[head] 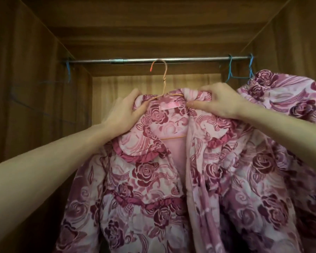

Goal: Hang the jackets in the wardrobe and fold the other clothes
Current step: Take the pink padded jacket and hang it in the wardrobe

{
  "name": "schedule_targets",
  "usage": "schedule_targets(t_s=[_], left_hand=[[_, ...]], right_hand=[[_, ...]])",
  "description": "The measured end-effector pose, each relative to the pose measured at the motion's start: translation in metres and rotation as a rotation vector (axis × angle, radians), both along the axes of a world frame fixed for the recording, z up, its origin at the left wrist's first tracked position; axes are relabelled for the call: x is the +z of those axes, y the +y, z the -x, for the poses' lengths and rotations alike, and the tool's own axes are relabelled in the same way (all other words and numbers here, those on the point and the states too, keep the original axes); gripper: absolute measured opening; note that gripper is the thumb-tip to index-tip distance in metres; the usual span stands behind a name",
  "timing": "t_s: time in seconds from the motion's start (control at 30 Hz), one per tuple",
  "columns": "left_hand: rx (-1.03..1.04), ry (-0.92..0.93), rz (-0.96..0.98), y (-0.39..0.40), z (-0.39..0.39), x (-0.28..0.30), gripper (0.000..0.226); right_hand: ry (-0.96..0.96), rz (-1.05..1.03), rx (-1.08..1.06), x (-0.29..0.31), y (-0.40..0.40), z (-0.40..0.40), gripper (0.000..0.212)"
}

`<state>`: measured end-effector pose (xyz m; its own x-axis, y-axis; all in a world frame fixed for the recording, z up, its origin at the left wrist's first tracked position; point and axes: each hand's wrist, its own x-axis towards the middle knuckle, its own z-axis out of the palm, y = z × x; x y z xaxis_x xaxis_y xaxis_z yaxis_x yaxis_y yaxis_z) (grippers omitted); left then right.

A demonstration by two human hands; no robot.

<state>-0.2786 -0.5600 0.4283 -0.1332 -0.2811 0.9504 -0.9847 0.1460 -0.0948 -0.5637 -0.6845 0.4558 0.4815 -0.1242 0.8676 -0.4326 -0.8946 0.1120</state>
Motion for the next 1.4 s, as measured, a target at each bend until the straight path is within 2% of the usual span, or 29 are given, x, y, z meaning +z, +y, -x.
schedule_targets(t_s=[0.07, 0.17, 0.23, 0.3, 0.47, 0.57, 0.7, 0.87, 1.0, 1.17, 1.3, 1.4], left_hand=[[0.007, 0.002, -0.088, -0.001, -0.007, -0.006, 0.027], [0.142, 0.015, -0.176, -0.017, -0.005, -0.01, 0.035], [0.271, 0.048, -0.189, -0.03, 0.003, -0.008, 0.052], [0.299, 0.122, -0.238, -0.041, 0.015, -0.006, 0.066], [0.03, 0.284, -0.514, -0.065, 0.047, -0.004, 0.081], [-0.149, 0.368, -0.488, -0.076, 0.067, 0.005, 0.084], [-0.277, 0.433, -0.472, -0.087, 0.099, 0.013, 0.101], [-0.251, 0.437, -0.495, -0.1, 0.123, 0.012, 0.09], [-0.238, 0.451, -0.491, -0.118, 0.12, 0.002, 0.088], [-0.237, 0.473, -0.51, -0.139, 0.109, -0.021, 0.1], [-0.195, 0.496, -0.509, -0.141, 0.108, -0.026, 0.091], [-0.18, 0.51, -0.571, -0.141, 0.109, -0.026, 0.095]], right_hand=[[-0.035, -0.037, -0.045, -0.001, -0.003, 0.005, 0.037], [-0.048, -0.064, -0.147, 0.0, -0.009, 0.003, 0.046], [-0.074, -0.08, -0.249, 0.003, -0.009, 0.006, 0.049], [-0.128, -0.081, -0.357, 0.009, -0.007, 0.013, 0.05], [-0.287, -0.138, -0.518, 0.049, 0.003, 0.044, 0.052], [-0.35, -0.191, -0.561, 0.071, 0.012, 0.051, 0.047], [-0.378, -0.203, -0.601, 0.076, 0.014, 0.029, 0.057], [-0.391, -0.202, -0.616, 0.075, 0.015, -0.007, 0.066], [-0.333, -0.237, -0.649, 0.071, 0.009, -0.025, 0.056], [-0.28, -0.263, -0.731, 0.061, -0.003, -0.032, 0.041], [-0.259, -0.299, -0.778, 0.068, -0.006, -0.03, 0.043], [-0.286, -0.344, -0.816, 0.072, -0.01, -0.023, 0.048]])
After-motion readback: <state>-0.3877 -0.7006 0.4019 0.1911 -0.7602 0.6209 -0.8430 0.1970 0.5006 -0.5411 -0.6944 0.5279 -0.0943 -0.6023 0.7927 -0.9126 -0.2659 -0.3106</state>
